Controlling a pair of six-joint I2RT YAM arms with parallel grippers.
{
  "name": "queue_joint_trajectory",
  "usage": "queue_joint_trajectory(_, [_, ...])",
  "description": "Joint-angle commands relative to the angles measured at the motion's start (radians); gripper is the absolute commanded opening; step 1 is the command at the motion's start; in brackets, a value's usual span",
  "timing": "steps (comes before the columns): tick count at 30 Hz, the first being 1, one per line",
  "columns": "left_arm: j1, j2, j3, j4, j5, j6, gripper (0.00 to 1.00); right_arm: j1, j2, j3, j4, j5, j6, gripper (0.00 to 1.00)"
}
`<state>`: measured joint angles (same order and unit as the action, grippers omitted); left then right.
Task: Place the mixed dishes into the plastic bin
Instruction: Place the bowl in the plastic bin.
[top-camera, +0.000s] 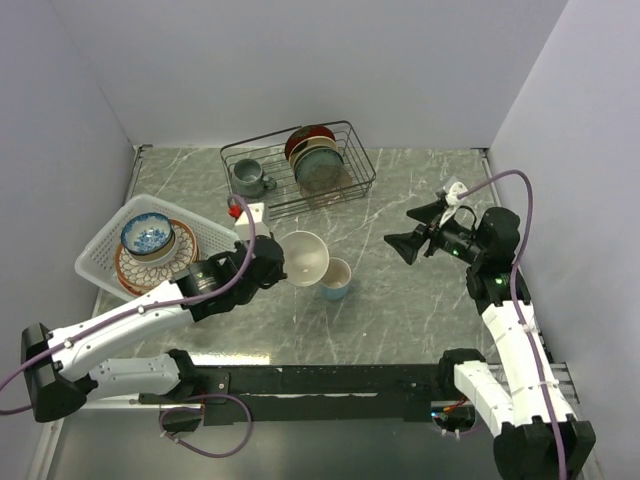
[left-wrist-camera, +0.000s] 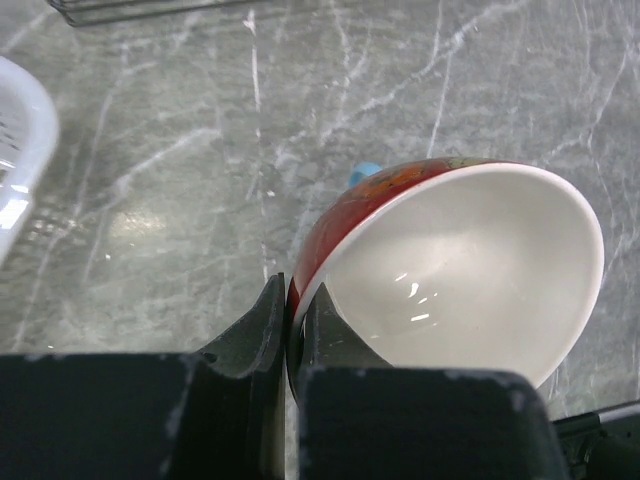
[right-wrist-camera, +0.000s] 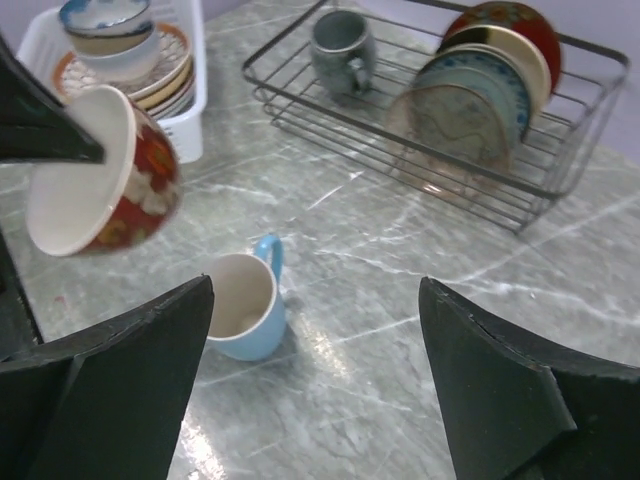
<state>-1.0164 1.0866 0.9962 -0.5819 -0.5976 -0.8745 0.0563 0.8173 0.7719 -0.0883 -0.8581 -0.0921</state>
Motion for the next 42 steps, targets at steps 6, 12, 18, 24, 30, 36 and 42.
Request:
queue_joint_trajectory(6, [0.180,-0.189,-0.065,0.145,0.084,0.091,0.01,-0.200,-0.057,-0.109,0.101,-0.096,-0.012,1.00])
queue_joint_trajectory(12, [0.346,-0.264,-0.067,0.125,0.150,0.127,0.01,-0.250,-0.063,-0.098,0.081,-0.076,-0.029,1.00])
queue_joint_trajectory(18, [0.440,-0.252,-0.025,0.080,0.145,0.176,0.01,-0.274,-0.066,-0.097,0.070,-0.056,-0.044,1.00])
queue_joint_trajectory(24, [0.533,-0.252,0.001,0.073,0.159,0.206,0.01,-0.276,-0.073,-0.094,0.064,-0.052,-0.052,1.00])
queue_joint_trajectory(30, [0.619,-0.246,0.009,0.080,0.216,0.227,0.01,-0.277,-0.076,-0.075,0.035,-0.029,-0.069,1.00])
queue_joint_trajectory(36, [0.694,-0.223,0.012,0.080,0.239,0.238,0.01,-0.277,-0.084,-0.080,0.032,-0.015,-0.078,1.00])
queue_joint_trajectory(42, [0.775,-0.212,0.031,0.033,0.213,0.236,0.01,-0.277,-0.081,-0.085,0.036,-0.018,-0.080,1.00])
